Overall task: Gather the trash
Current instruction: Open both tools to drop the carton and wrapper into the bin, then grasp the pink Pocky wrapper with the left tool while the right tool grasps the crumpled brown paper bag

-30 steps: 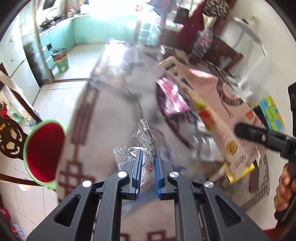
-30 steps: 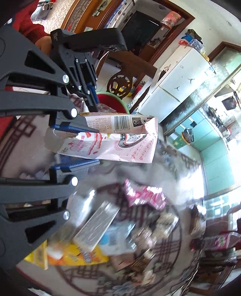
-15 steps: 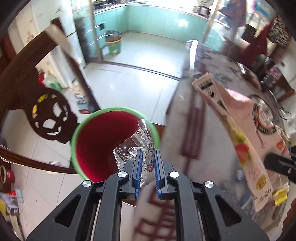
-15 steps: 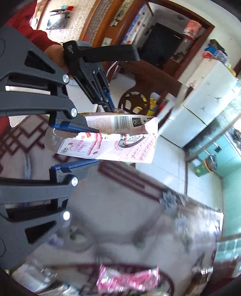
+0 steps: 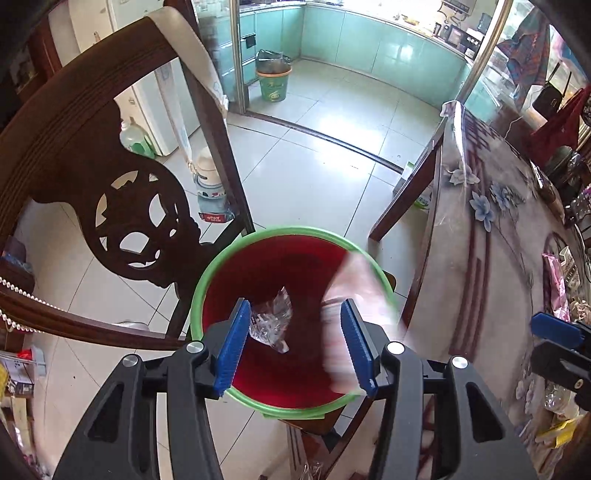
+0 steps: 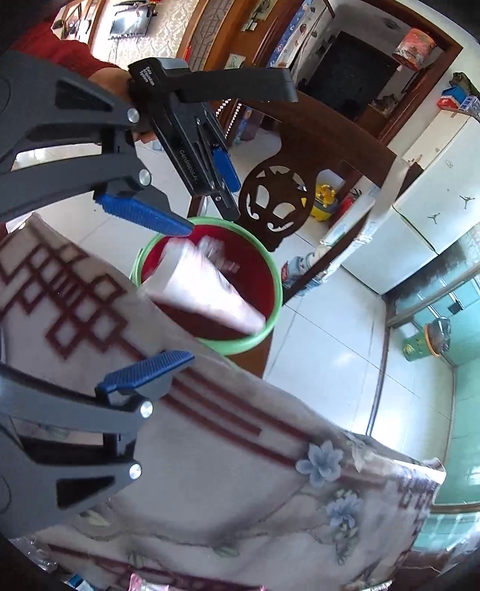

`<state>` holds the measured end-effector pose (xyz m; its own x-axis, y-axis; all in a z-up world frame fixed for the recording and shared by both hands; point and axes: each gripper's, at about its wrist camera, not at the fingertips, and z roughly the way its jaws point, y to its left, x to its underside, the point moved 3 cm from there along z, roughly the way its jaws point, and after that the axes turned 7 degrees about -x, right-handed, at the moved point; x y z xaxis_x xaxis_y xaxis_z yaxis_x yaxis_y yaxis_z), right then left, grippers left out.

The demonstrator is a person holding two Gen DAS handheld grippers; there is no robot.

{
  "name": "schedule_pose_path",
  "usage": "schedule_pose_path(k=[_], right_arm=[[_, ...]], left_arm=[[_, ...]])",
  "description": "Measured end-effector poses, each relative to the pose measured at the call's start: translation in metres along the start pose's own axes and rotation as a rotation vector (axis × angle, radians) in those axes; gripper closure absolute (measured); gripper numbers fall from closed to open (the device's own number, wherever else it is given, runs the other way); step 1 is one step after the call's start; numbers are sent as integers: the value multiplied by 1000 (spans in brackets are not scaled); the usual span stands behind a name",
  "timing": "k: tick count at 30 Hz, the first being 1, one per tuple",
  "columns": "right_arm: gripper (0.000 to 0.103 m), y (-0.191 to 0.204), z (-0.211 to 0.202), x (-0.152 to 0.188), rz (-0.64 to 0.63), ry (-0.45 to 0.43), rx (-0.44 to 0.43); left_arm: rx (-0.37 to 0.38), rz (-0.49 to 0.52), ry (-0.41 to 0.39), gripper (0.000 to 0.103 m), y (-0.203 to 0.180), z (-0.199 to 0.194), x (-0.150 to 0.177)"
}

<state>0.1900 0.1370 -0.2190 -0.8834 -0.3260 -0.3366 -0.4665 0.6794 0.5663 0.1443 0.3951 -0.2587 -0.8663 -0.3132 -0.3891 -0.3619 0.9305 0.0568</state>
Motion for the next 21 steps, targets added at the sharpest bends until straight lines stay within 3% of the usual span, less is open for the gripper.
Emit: schedule_pose_path(k=[5, 10, 17, 21], right_arm=[[41, -19, -50, 16, 18, -73, 91], [41, -67, -112, 43, 101, -138, 211], [41, -196, -230, 83, 301, -264, 434], [41, -263, -272, 97, 384, -294, 481]], left_arm=[[36, 59, -19, 54, -27, -10, -2], [126, 165, -36, 49, -86, -30, 1], [220, 302, -62, 46, -175, -58, 21], [267, 307, -45, 46, -217, -73, 39]])
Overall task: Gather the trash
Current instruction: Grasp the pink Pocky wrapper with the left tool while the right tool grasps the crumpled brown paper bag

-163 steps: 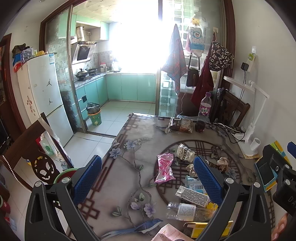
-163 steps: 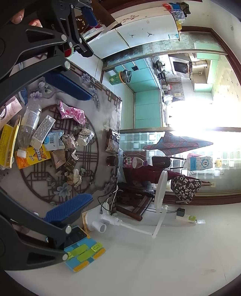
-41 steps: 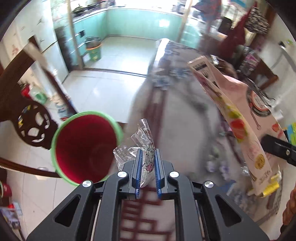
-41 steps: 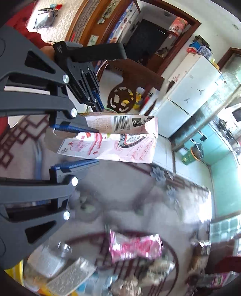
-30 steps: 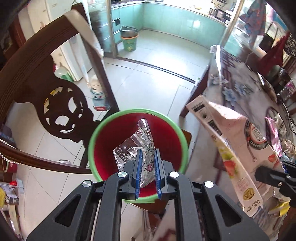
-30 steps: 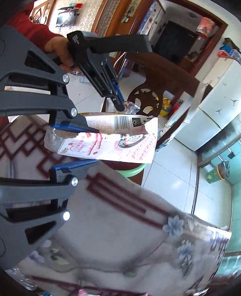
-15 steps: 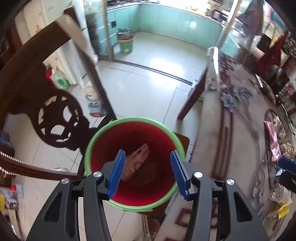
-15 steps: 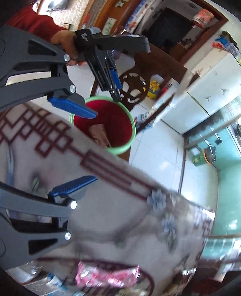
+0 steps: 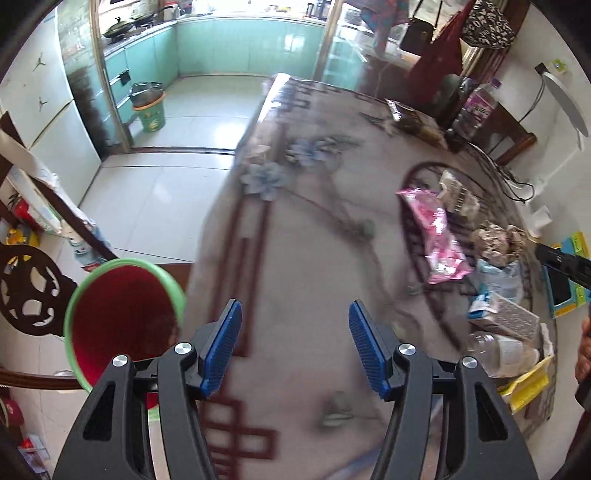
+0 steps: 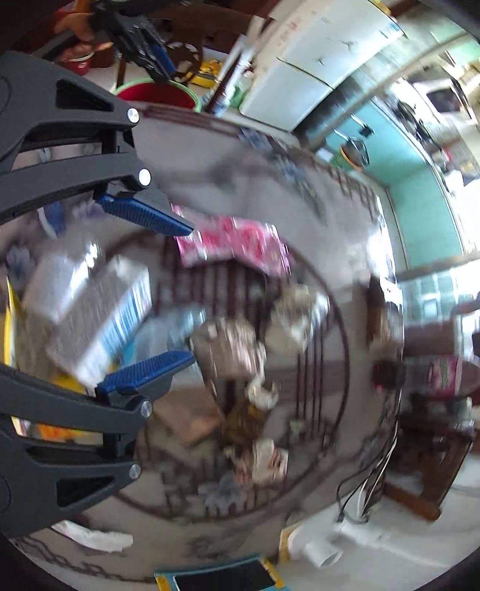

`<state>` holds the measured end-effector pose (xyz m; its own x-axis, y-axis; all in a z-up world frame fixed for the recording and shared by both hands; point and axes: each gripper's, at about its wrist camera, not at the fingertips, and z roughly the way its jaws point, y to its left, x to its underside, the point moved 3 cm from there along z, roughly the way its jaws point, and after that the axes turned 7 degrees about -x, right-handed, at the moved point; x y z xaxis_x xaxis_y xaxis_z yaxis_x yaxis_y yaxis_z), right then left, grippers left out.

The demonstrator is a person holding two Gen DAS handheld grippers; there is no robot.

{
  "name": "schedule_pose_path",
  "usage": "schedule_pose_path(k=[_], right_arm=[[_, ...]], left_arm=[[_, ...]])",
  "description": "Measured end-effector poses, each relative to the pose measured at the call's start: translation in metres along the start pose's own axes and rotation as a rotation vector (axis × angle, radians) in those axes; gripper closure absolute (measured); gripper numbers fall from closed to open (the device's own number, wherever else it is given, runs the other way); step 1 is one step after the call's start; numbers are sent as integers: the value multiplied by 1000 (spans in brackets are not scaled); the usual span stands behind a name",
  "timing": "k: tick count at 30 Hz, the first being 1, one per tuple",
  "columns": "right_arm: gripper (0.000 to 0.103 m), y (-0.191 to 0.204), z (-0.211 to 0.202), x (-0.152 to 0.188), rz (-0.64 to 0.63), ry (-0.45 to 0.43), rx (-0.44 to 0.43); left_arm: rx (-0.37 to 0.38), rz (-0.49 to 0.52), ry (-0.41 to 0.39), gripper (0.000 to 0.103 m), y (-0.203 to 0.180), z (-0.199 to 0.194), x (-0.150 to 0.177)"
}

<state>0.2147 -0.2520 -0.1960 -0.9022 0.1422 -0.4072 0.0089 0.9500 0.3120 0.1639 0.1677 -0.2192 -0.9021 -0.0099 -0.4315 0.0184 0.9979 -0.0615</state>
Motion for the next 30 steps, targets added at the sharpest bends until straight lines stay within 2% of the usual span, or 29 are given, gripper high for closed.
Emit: schedule_pose_path(k=[3, 5, 12, 13, 14, 16, 22, 27, 30], right_arm=[[41, -37, 9, -12, 30, 12, -5], [35, -52, 21, -18, 40, 35, -19], [35, -57, 66, -25, 16, 103, -66], [40, -56, 74, -25, 8, 115, -71], [52, -57, 79, -25, 9, 128, -81], [59, -59, 88, -22, 27, 155, -126], [62, -68, 79, -26, 52, 109, -177], [62, -76, 60, -31, 89, 52, -209], [62, -75, 51, -32, 88, 31, -216]], left_arm=[[23, 9, 19, 46, -34, 1, 4], [39, 16, 25, 46, -53, 1, 7], [76, 49, 42, 46, -109, 13, -9], [83, 54, 46, 47, -117, 17, -13], [88, 57, 49, 47, -121, 20, -16], [106, 63, 58, 47, -134, 29, -24], [153, 50, 113, 49, -168, 70, -53], [141, 74, 169, 51, -192, 113, -64], [150, 81, 205, 66, -199, 130, -62]])
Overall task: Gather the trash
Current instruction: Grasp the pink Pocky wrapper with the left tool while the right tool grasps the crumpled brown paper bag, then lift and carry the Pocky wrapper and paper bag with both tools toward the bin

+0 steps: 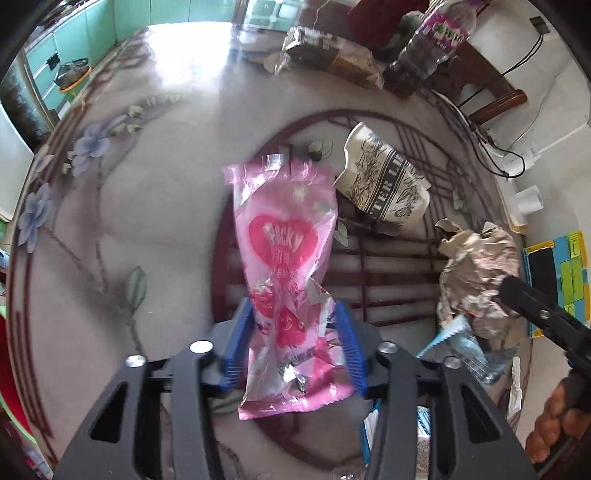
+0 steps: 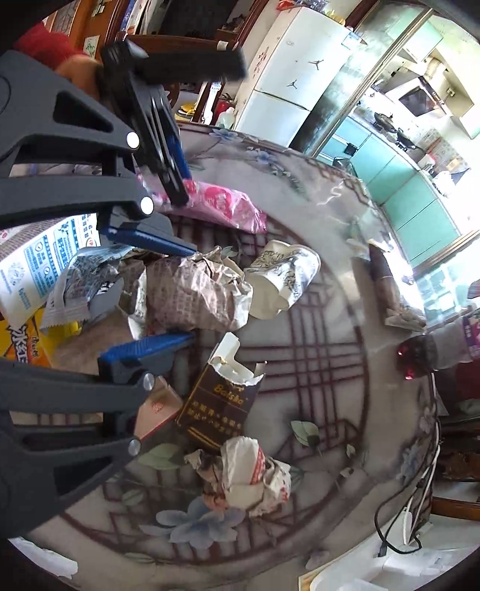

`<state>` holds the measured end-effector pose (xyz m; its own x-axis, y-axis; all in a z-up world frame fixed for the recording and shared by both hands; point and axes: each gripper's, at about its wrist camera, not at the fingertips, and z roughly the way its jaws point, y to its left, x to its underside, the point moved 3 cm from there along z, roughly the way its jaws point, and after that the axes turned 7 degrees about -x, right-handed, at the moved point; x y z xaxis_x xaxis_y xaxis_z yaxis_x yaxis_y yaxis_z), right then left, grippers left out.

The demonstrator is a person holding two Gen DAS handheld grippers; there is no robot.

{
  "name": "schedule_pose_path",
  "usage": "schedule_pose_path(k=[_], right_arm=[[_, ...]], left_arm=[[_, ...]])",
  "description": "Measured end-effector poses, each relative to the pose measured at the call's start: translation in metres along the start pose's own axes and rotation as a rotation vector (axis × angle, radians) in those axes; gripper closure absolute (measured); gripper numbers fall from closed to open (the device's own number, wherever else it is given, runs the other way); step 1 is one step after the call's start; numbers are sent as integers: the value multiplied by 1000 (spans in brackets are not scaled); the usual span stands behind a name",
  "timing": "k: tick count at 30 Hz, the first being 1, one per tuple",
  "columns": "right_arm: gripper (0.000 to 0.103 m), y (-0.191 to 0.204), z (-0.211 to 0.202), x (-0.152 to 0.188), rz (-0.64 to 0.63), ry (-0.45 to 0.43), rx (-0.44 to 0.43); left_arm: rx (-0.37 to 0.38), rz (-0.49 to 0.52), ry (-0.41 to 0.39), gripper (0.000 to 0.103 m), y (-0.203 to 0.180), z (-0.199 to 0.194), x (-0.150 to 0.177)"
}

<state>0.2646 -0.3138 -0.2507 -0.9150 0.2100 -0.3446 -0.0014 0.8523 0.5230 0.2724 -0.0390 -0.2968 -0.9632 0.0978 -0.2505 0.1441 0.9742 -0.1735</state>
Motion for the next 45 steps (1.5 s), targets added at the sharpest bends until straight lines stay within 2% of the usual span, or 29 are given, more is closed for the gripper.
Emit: schedule_pose_path(k=[2, 3, 6, 14, 21, 27, 29, 30, 32, 33, 34, 40, 45], right_arm=[[62, 2, -4, 0, 1, -9, -10], [62, 4, -6, 1, 1, -14, -15], [62, 13, -13, 2, -12, -36, -19], [62, 60, -44, 8, -149, -112, 43], [62, 101, -70, 27, -226, -169, 57], [62, 131, -83, 44, -276, -187, 80], [62, 138, -86, 50, -279, -196, 83], [62, 140, -87, 52, -273, -199, 82], [62, 139, -88, 57, -252, -202, 83], [62, 139, -89, 60, -242, -200, 85], [62, 137, -89, 63, -231, -195, 90], [62, 125, -95, 84, -193, -176, 143], [62, 113, -103, 99, -158, -175, 171]], left_arm=[[12, 5, -8, 77, -2, 1, 0], [12, 16, -16, 88, -4, -2, 0], [3, 28, -48, 97, -3, -16, 2], [48, -15, -148, 98, 11, -80, 26], [27, 7, -228, 98, 23, -133, 63], [28, -1, -265, 98, 40, -159, 86], [28, -1, -245, 98, 44, -154, 90], [50, -11, -232, 97, 45, -151, 90], [90, -44, -207, 81, 48, -137, 85], [101, -49, -196, 61, 46, -130, 82], [113, -50, -186, 49, 43, -121, 79], [81, -17, -73, 52, 27, -57, 66], [43, 11, -12, 55, 18, -26, 62]])
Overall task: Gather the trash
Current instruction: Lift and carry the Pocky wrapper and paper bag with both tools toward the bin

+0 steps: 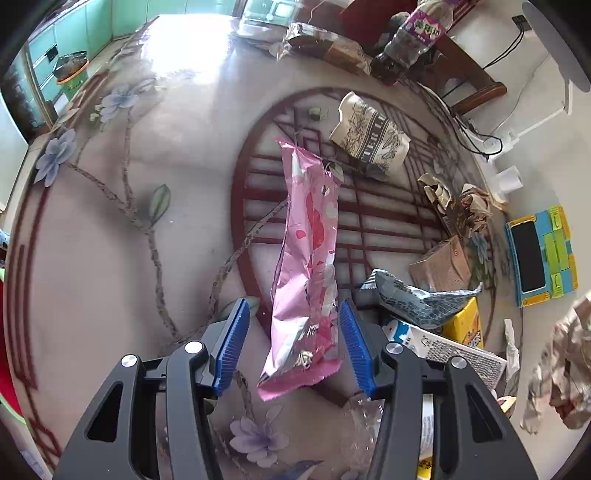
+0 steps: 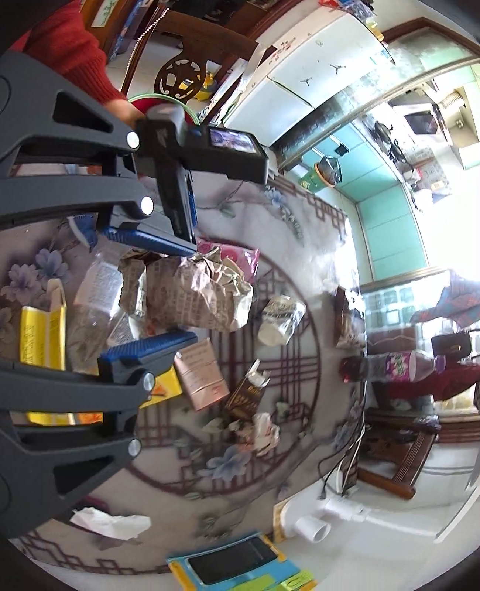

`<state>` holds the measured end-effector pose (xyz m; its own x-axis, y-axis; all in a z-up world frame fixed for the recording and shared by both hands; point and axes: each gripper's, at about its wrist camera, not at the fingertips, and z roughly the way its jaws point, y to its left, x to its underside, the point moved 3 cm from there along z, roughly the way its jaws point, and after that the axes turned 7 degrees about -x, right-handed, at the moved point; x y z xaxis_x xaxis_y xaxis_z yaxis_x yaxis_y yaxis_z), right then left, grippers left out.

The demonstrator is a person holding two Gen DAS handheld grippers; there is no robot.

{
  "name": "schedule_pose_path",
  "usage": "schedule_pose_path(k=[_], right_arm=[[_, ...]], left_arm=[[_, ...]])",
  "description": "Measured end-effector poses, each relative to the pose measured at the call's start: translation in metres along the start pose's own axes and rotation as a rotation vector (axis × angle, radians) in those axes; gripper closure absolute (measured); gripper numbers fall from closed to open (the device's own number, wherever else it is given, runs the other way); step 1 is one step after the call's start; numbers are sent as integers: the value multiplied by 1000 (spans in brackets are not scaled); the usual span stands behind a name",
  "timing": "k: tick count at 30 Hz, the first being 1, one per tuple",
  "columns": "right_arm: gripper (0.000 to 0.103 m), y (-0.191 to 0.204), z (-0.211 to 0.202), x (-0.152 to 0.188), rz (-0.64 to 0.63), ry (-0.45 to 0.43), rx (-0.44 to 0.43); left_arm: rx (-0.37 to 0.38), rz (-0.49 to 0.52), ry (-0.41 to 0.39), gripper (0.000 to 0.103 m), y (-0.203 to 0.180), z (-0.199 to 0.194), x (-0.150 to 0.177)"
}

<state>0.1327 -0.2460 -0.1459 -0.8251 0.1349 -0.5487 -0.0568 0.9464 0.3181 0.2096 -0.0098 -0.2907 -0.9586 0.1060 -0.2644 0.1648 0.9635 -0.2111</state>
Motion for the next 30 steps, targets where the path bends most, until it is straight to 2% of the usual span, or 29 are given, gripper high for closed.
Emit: schedule_pose_path(k=[6, 8, 9, 10, 11, 12, 14, 19, 24, 30], right_arm=[[62, -9, 1, 6, 29, 9, 7], [62, -9, 4, 6, 26, 16, 2], [62, -8, 5, 5, 23, 18, 1], [62, -6, 6, 3, 16, 18, -2], [62, -4, 7, 2, 9, 17, -1], [62, -2, 7, 0, 0, 14, -1], [62, 2, 8, -3, -17, 8, -1], [62, 10, 8, -9, -47, -2, -8], [62, 18, 6, -11, -69, -14, -3], [61, 38, -1, -15, -115, -34, 10]], left_arm=[[-22, 1, 8, 56, 0, 13, -8], [-26, 0, 17, 67, 1, 16, -11], [-24, -1, 28, 84, 3, 18, -12], [-23, -1, 34, 91, 3, 19, -14], [-22, 0, 32, 93, 3, 20, -15], [-29, 5, 27, 103, 4, 18, -16], [-26, -2, 2, 103, 6, 8, -16], [11, 23, -134, 103, -1, -49, -8], [58, 19, -207, 103, 0, -97, 10], [22, -14, -259, 103, 24, -130, 35]])
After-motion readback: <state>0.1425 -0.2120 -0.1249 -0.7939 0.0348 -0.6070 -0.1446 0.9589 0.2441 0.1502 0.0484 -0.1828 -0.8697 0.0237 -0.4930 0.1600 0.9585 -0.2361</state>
